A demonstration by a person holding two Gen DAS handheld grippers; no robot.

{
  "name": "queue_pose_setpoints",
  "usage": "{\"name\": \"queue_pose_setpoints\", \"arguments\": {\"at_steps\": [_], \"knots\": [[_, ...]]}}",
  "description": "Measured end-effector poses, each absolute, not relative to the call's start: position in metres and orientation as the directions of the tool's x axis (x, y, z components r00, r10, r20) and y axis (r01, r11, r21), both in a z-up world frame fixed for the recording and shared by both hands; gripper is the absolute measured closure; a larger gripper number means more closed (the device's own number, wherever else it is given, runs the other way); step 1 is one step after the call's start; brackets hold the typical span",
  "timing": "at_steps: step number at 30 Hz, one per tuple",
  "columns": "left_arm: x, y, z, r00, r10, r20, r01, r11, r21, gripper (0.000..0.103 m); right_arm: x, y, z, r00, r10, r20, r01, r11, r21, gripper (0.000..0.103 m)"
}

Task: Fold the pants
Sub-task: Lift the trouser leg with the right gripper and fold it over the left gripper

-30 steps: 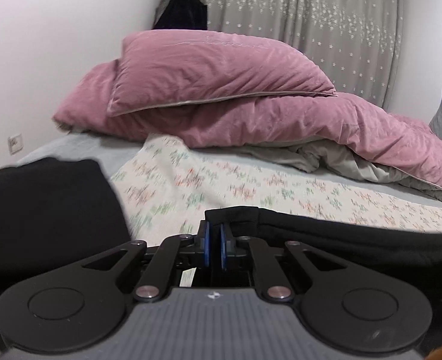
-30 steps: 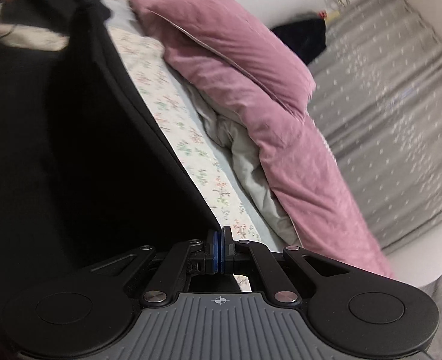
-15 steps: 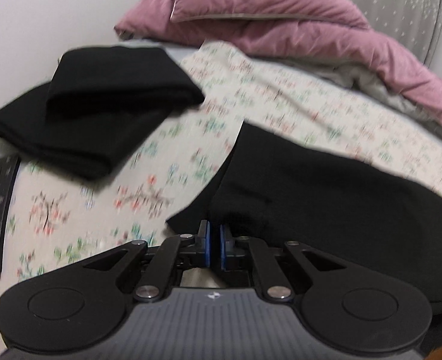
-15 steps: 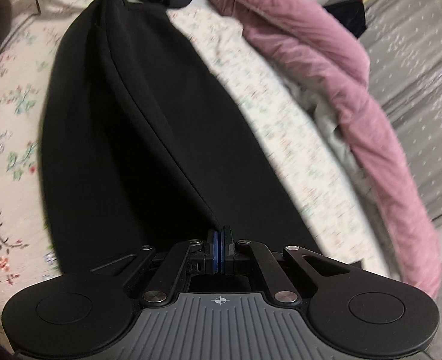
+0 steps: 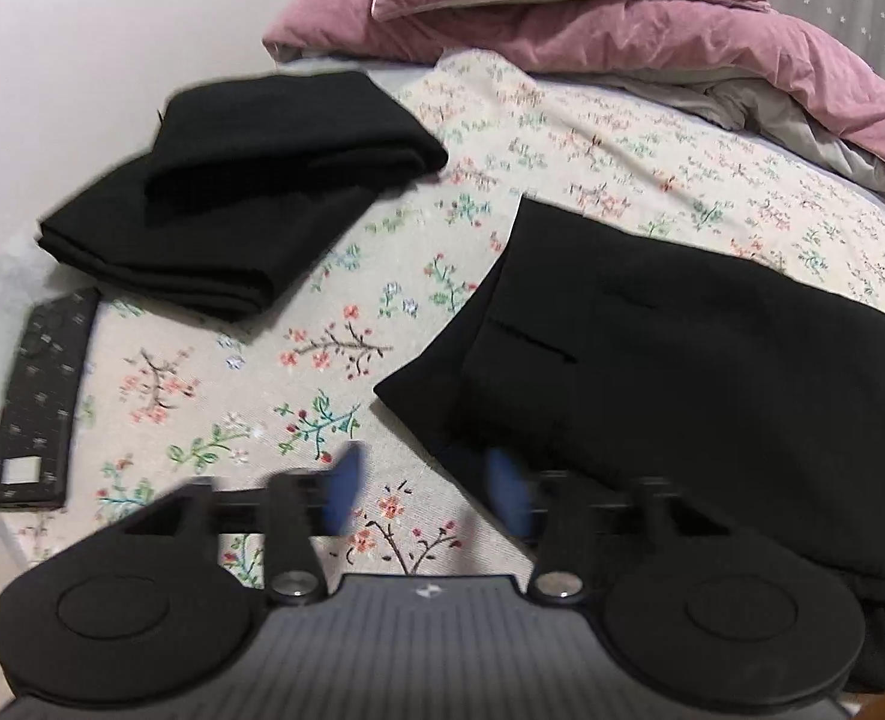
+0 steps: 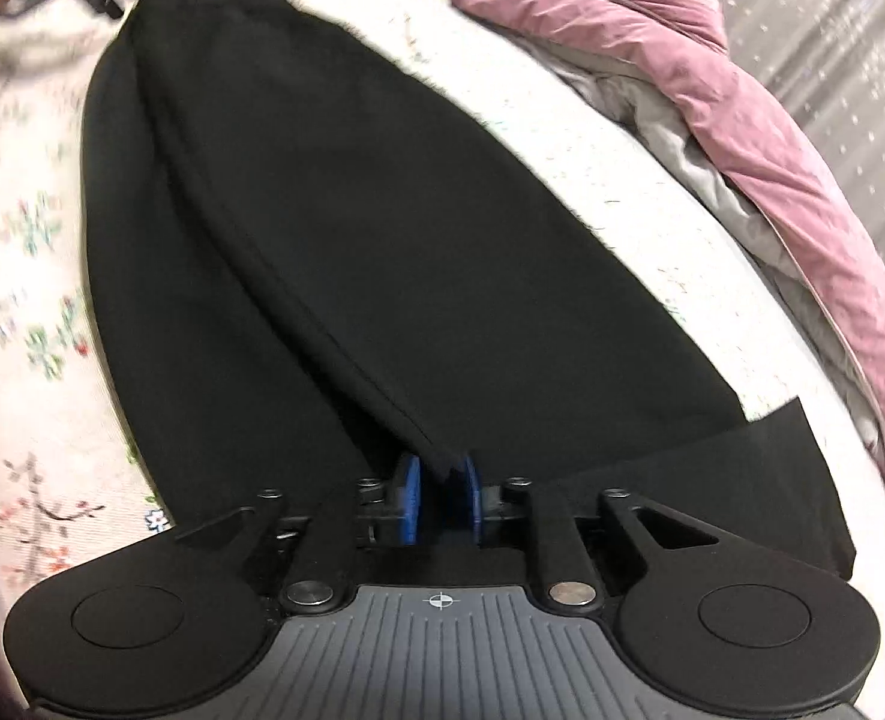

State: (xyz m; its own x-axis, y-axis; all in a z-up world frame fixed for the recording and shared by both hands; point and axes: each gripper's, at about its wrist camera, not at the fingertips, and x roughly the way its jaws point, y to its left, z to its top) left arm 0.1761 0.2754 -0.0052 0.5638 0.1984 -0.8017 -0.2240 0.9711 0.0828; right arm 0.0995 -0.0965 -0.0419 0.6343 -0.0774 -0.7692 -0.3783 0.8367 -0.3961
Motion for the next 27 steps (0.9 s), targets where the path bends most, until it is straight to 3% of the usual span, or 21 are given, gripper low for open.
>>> {"name": "queue_pose_setpoints", "arguments": {"at_steps": [1, 3, 6, 11, 21, 27], "knots": [[0.174, 0.27, -0.002, 0.569, 0.195, -0.799, -0.213, 0.973, 0.086, 0.014, 0.098, -0.103, -0.035, 0.632, -0.071, -0.771, -0.364, 0.852, -0.377, 0.074], [0.172, 0.253, 0.006, 0.583, 0.17, -0.795, -0.168, 0.982, 0.087, 0.01, 0.097, -0.119, -0.02, 0.634, -0.061, -0.771, -0.324, 0.885, -0.336, 0.055], [0.168, 0.219, 0.018, 0.614, 0.104, -0.782, -0.077, 0.994, 0.072, 0.0, 0.098, -0.148, 0.0, 0.635, -0.051, -0.771, -0.24, 0.935, -0.26, 0.046], [0.162, 0.138, 0.022, 0.643, -0.059, -0.763, 0.137, 0.99, 0.039, 0.0, 0.101, -0.195, 0.029, 0.668, -0.081, -0.739, -0.063, 0.984, -0.165, 0.031], [0.166, -0.021, 0.0, 0.567, -0.327, -0.756, 0.469, 0.883, -0.03, 0.0, 0.144, -0.274, 0.031, 0.671, -0.198, -0.714, 0.172, 0.979, -0.111, 0.029], [0.174, -0.08, -0.02, 0.409, -0.559, -0.721, 0.646, 0.736, -0.204, 0.001, 0.183, -0.307, 0.01, 0.644, -0.239, -0.727, 0.239, 0.965, -0.106, 0.028]]}}
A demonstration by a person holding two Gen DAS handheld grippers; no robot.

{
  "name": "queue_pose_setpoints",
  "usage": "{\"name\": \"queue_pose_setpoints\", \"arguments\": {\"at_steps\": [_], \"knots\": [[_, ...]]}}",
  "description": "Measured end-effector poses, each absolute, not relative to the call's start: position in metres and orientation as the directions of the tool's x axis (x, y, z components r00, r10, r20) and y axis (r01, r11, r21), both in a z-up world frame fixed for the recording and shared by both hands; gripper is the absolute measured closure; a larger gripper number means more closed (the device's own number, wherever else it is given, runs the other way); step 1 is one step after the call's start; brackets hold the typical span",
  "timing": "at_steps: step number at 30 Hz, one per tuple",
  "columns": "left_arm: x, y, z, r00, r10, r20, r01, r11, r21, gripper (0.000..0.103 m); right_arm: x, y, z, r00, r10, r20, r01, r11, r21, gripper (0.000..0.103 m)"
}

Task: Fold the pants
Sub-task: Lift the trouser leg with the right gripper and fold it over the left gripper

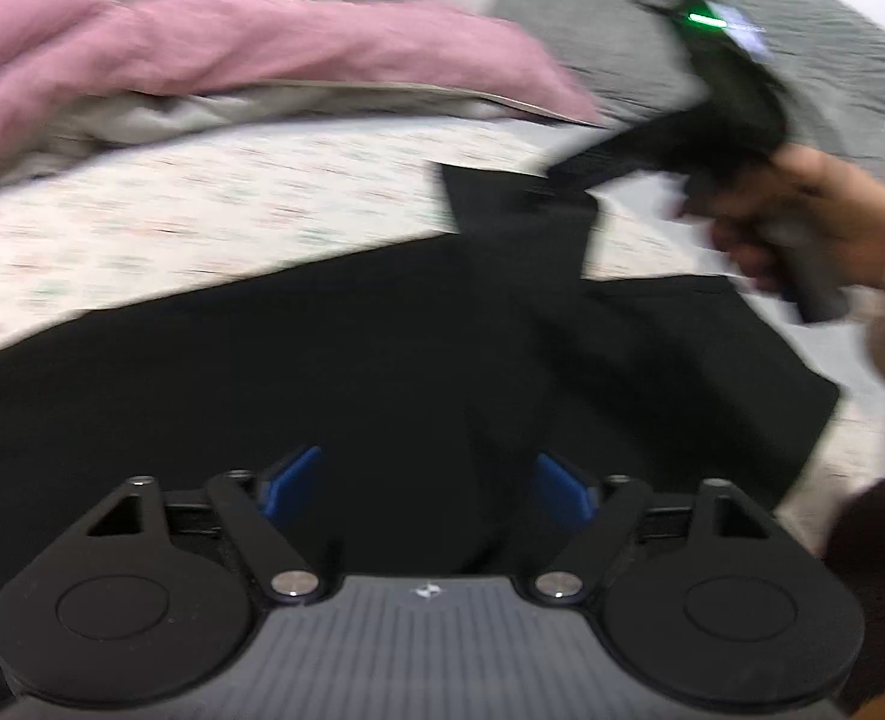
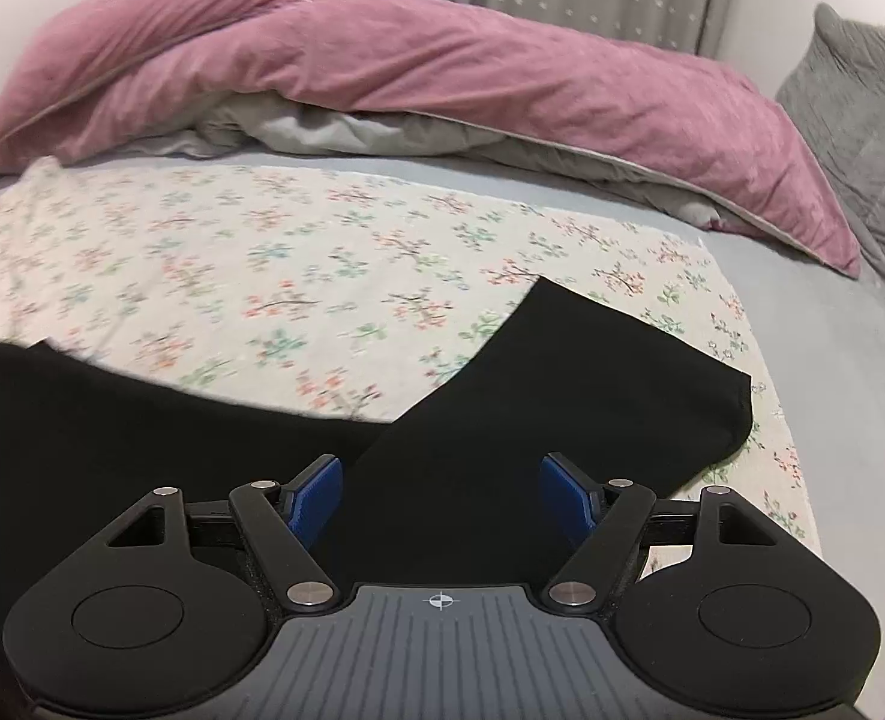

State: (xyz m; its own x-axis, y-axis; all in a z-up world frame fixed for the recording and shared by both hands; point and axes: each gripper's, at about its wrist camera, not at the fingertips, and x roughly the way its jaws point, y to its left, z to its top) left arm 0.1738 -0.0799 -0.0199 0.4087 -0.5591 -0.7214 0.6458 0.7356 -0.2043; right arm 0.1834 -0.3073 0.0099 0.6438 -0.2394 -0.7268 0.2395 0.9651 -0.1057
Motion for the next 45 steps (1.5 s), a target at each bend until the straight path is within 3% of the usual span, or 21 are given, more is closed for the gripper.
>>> {"name": "queue_pose_setpoints", "arguments": {"at_steps": [8, 12, 15, 19, 22, 23, 24, 26, 32, 38, 45], "knots": [[0.208, -0.114, -0.059, 0.262, -0.677, -0.688, 0.642, 0.654, -0.399, 0.018, 0.242, -0.352, -0.022, 0.619, -0.312, -0.721, 0.344, 0.933, -0.108, 0.029], [0.221, -0.118, -0.077, 0.217, -0.721, -0.659, 0.592, 0.633, -0.498, 0.031, 0.271, -0.374, -0.039, 0.597, -0.336, -0.728, 0.395, 0.914, -0.098, 0.032], [0.228, -0.117, -0.084, 0.184, -0.761, -0.622, 0.563, 0.6, -0.568, 0.048, 0.29, -0.383, -0.053, 0.587, -0.337, -0.736, 0.408, 0.908, -0.091, 0.033], [0.23, -0.122, -0.091, 0.162, -0.768, -0.62, 0.561, 0.588, -0.583, 0.059, 0.307, -0.389, -0.067, 0.568, -0.356, -0.742, 0.42, 0.901, -0.11, 0.035], [0.228, -0.119, -0.093, 0.157, -0.765, -0.624, 0.559, 0.59, -0.583, 0.069, 0.314, -0.392, -0.075, 0.565, -0.367, -0.739, 0.44, 0.892, -0.106, 0.045], [0.228, -0.117, -0.093, 0.156, -0.762, -0.628, 0.556, 0.593, -0.582, 0.069, 0.316, -0.392, -0.076, 0.567, -0.377, -0.733, 0.449, 0.887, -0.109, 0.058], [0.227, -0.115, -0.092, 0.156, -0.761, -0.629, 0.553, 0.595, -0.582, 0.069, 0.317, -0.393, -0.076, 0.571, -0.387, -0.724, 0.454, 0.884, -0.114, 0.082], [0.225, -0.113, -0.087, 0.169, -0.751, -0.638, 0.552, 0.609, -0.57, 0.069, 0.318, -0.392, -0.077, 0.566, -0.417, -0.712, 0.458, 0.876, -0.149, 0.101], [0.22, -0.119, -0.064, 0.208, -0.734, -0.646, 0.576, 0.625, -0.526, 0.07, 0.29, -0.394, -0.04, 0.604, -0.481, -0.636, 0.474, 0.858, -0.199, 0.102], [0.194, -0.125, -0.033, 0.239, -0.729, -0.641, 0.65, 0.611, -0.453, 0.07, 0.218, -0.424, 0.027, 0.631, -0.491, -0.601, 0.547, 0.831, -0.105, 0.102], [0.156, -0.127, -0.006, 0.262, -0.712, -0.651, 0.726, 0.59, -0.353, 0.07, 0.124, -0.438, 0.066, 0.648, -0.5, -0.574, 0.6, 0.8, -0.02, 0.102]]}}
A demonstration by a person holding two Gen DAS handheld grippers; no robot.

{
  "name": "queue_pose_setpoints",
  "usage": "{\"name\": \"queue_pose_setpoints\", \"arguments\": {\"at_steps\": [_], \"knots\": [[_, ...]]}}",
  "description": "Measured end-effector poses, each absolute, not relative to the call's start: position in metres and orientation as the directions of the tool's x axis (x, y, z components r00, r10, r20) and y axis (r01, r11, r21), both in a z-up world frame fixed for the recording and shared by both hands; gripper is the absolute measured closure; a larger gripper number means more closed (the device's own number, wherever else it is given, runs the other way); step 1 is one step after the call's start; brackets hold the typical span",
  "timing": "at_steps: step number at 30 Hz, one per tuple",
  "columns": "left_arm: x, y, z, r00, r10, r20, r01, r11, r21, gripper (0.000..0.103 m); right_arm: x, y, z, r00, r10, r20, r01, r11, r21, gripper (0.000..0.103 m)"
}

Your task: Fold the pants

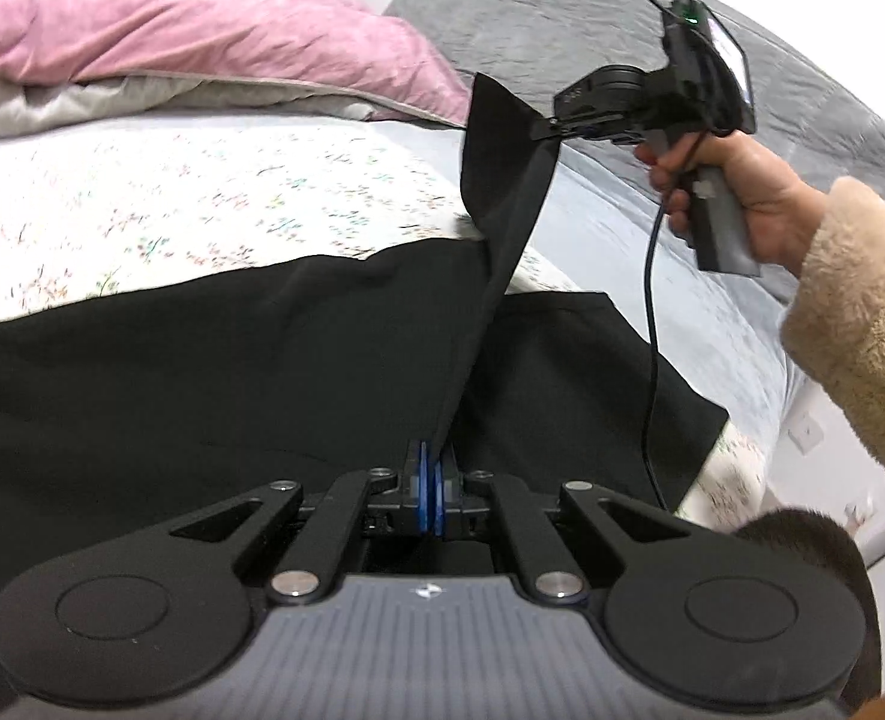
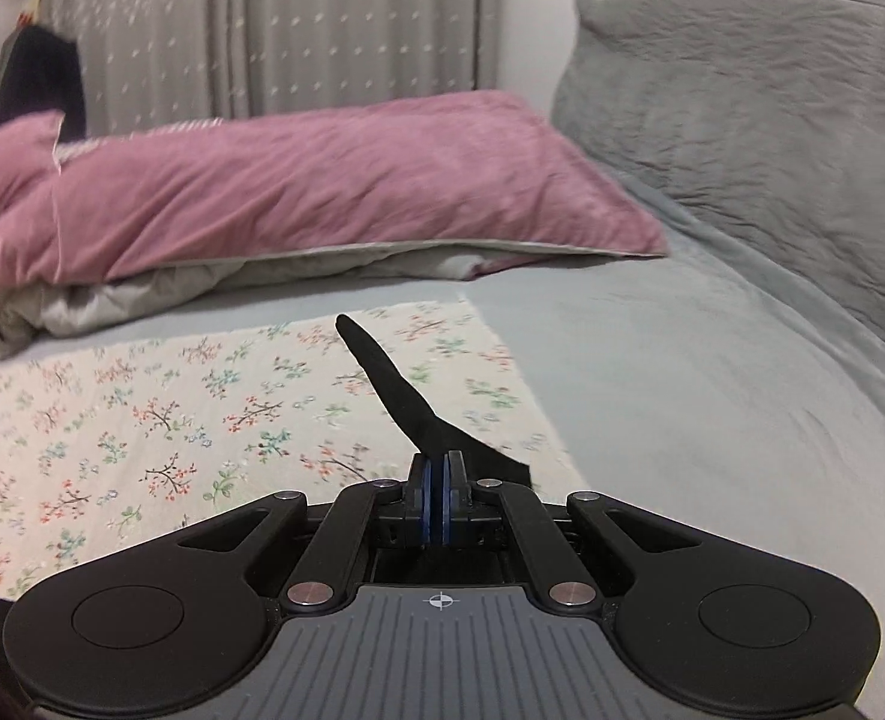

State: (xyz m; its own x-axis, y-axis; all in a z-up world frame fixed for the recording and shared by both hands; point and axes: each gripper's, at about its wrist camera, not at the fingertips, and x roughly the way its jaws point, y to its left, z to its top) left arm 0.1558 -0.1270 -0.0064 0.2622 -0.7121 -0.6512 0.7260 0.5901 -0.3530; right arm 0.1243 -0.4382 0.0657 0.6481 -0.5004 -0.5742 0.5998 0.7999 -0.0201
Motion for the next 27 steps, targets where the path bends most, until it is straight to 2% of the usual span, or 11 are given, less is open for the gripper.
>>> {"name": "queue_pose_setpoints", "arguments": {"at_steps": [8, 15, 20, 22, 23, 27], "knots": [[0.117, -0.119, -0.002, 0.23, -0.688, -0.688, 0.794, 0.542, -0.276, 0.07, 0.01, -0.427, 0.065, 0.672, -0.504, -0.542, 0.641, 0.762, 0.086, 0.102], [0.09, -0.131, -0.032, 0.185, -0.6, -0.778, 0.838, 0.51, -0.194, 0.07, -0.078, -0.433, 0.009, 0.629, -0.447, -0.636, 0.726, 0.63, 0.275, 0.102], [0.086, -0.133, -0.044, 0.182, -0.575, -0.797, 0.838, 0.515, -0.181, 0.07, -0.118, -0.448, -0.032, 0.628, -0.367, -0.686, 0.758, 0.49, 0.431, 0.101], [0.083, -0.129, -0.044, 0.179, -0.575, -0.798, 0.834, 0.519, -0.187, 0.07, -0.128, -0.453, -0.035, 0.649, -0.342, -0.679, 0.744, 0.472, 0.473, 0.098], [0.083, -0.129, -0.044, 0.178, -0.574, -0.8, 0.834, 0.519, -0.187, 0.07, -0.127, -0.454, -0.035, 0.644, -0.337, -0.687, 0.744, 0.486, 0.459, 0.092], [0.083, -0.128, -0.045, 0.18, -0.568, -0.803, 0.835, 0.52, -0.181, 0.07, -0.127, -0.459, -0.037, 0.689, -0.316, -0.652, 0.705, 0.497, 0.505, 0.09]]}}
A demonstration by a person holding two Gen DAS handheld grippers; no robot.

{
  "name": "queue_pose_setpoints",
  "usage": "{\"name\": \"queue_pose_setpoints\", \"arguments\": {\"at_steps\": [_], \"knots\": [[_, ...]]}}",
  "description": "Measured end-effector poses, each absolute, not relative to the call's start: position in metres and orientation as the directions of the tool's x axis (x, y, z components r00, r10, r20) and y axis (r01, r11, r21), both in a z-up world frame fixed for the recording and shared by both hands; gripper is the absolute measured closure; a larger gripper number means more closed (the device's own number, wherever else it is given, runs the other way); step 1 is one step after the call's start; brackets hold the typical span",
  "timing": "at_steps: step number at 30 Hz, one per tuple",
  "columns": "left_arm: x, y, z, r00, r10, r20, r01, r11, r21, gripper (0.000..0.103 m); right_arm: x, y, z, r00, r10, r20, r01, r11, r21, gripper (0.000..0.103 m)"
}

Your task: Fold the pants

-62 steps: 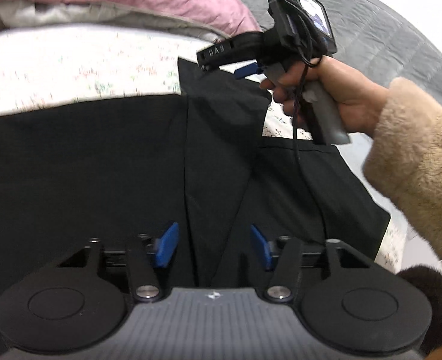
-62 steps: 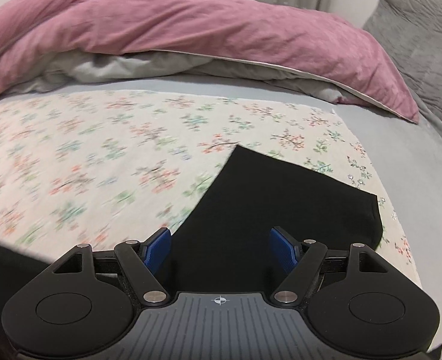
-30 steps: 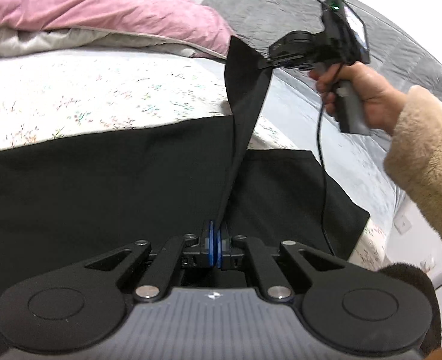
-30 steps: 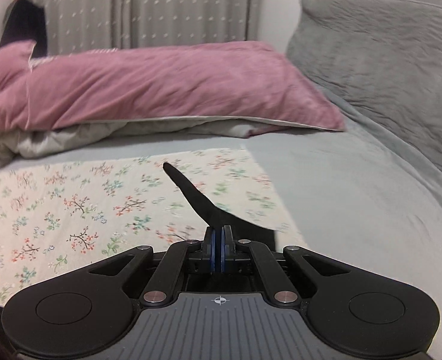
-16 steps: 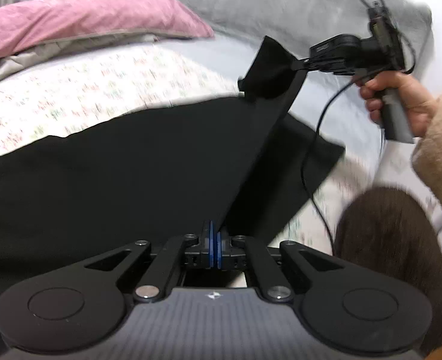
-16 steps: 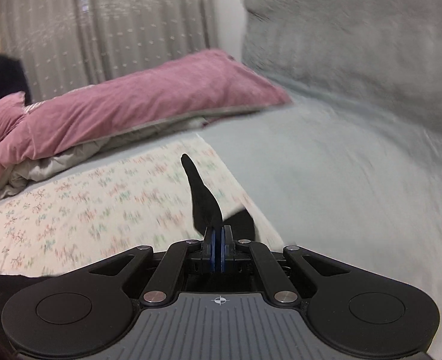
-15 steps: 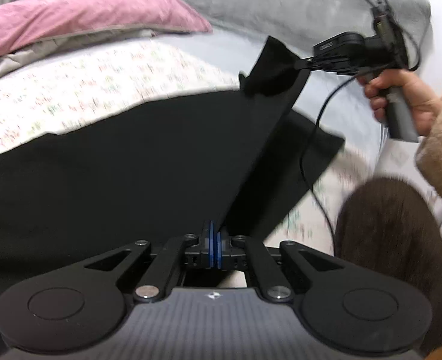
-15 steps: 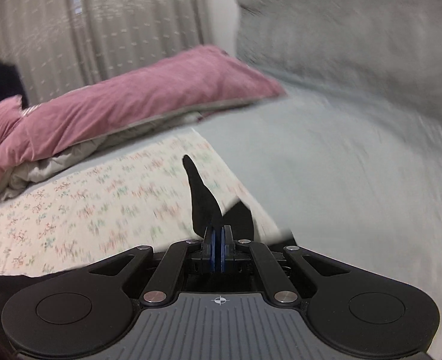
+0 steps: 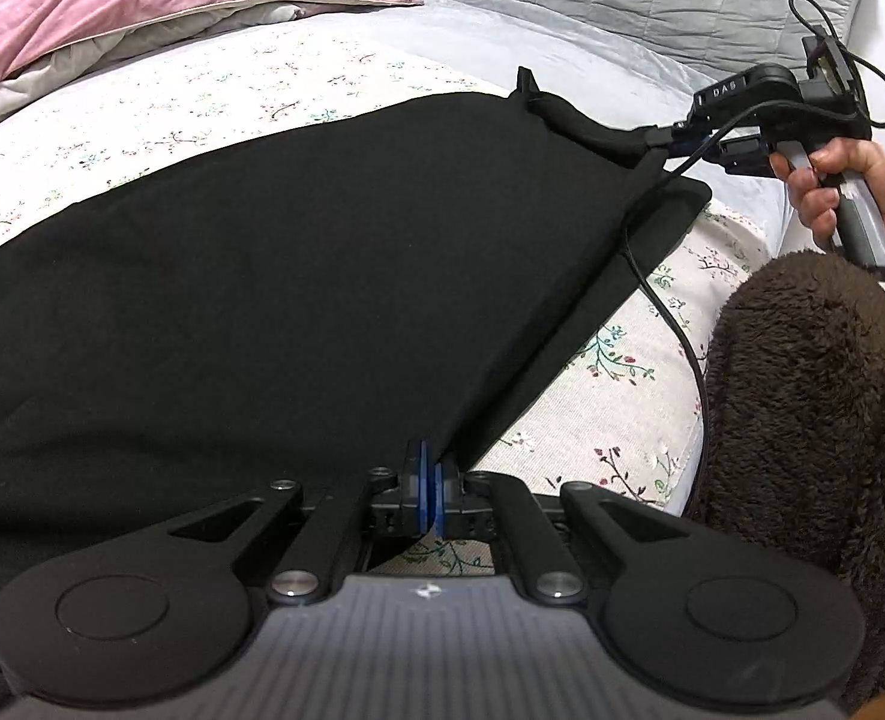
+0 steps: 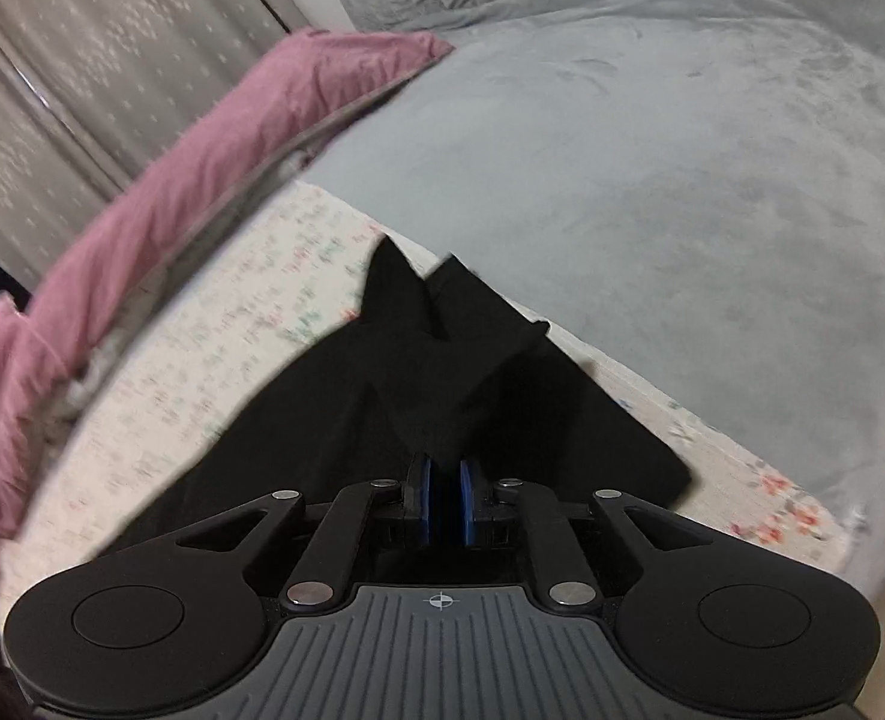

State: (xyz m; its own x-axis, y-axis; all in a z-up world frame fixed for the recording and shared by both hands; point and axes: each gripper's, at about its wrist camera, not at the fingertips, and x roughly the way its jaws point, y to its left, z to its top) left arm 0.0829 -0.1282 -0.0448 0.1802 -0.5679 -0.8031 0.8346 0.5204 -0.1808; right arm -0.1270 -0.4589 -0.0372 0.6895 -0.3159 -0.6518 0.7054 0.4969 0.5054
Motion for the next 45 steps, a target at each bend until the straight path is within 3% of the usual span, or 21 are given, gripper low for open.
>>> {"name": "queue_pose_setpoints", "arguments": {"at_steps": [10, 14, 17, 19, 20, 21, 29, 34, 37, 39, 41, 45], "knots": [[0.08, -0.135, -0.049, 0.186, -0.558, -0.809, 0.841, 0.516, -0.163, 0.07, -0.154, -0.475, -0.051, 0.74, -0.321, -0.592, 0.673, 0.389, 0.63, 0.08], [0.08, -0.137, -0.05, 0.184, -0.556, -0.811, 0.84, 0.517, -0.163, 0.07, -0.164, -0.483, -0.052, 0.763, -0.326, -0.558, 0.646, 0.361, 0.672, 0.06], [0.08, -0.138, -0.05, 0.188, -0.553, -0.812, 0.839, 0.521, -0.16, 0.07, -0.162, -0.488, -0.053, 0.754, -0.339, -0.564, 0.657, 0.374, 0.654, 0.06], [0.08, -0.139, -0.05, 0.191, -0.55, -0.813, 0.837, 0.524, -0.158, 0.07, -0.155, -0.489, -0.054, 0.724, -0.358, -0.59, 0.69, 0.394, 0.607, 0.066], [0.08, -0.14, -0.05, 0.193, -0.549, -0.813, 0.837, 0.525, -0.155, 0.07, -0.152, -0.49, -0.055, 0.712, -0.368, -0.598, 0.701, 0.407, 0.585, 0.08], [0.079, -0.14, -0.05, 0.197, -0.547, -0.813, 0.837, 0.526, -0.151, 0.07, -0.149, -0.489, -0.055, 0.704, -0.374, -0.604, 0.709, 0.421, 0.566, 0.101], [0.067, -0.14, -0.042, 0.242, -0.53, -0.812, 0.873, 0.485, -0.056, 0.07, -0.153, -0.464, -0.028, 0.499, -0.571, -0.652, 0.85, 0.471, 0.237, 0.103], [0.061, -0.141, -0.042, 0.257, -0.519, -0.815, 0.889, 0.457, -0.011, 0.07, -0.17, -0.462, -0.034, 0.482, -0.569, -0.666, 0.855, 0.47, 0.218, 0.103], [0.062, -0.146, -0.043, 0.259, -0.516, -0.816, 0.886, 0.463, -0.012, 0.07, -0.182, -0.464, -0.037, 0.509, -0.542, -0.669, 0.849, 0.445, 0.285, 0.103], [0.063, -0.148, -0.045, 0.26, -0.517, -0.815, 0.882, 0.47, -0.017, 0.07, -0.193, -0.469, -0.04, 0.597, -0.468, -0.651, 0.798, 0.426, 0.426, 0.092], [0.064, -0.149, -0.045, 0.262, -0.519, -0.814, 0.877, 0.48, -0.023, 0.07, -0.2, -0.475, -0.047, 0.661, -0.385, -0.644, 0.749, 0.384, 0.54, 0.09], [0.07, -0.147, -0.043, 0.269, -0.526, -0.807, 0.861, 0.507, -0.044, 0.07, -0.204, -0.479, -0.058, 0.727, -0.293, -0.622, 0.687, 0.34, 0.642, 0.08]]}}
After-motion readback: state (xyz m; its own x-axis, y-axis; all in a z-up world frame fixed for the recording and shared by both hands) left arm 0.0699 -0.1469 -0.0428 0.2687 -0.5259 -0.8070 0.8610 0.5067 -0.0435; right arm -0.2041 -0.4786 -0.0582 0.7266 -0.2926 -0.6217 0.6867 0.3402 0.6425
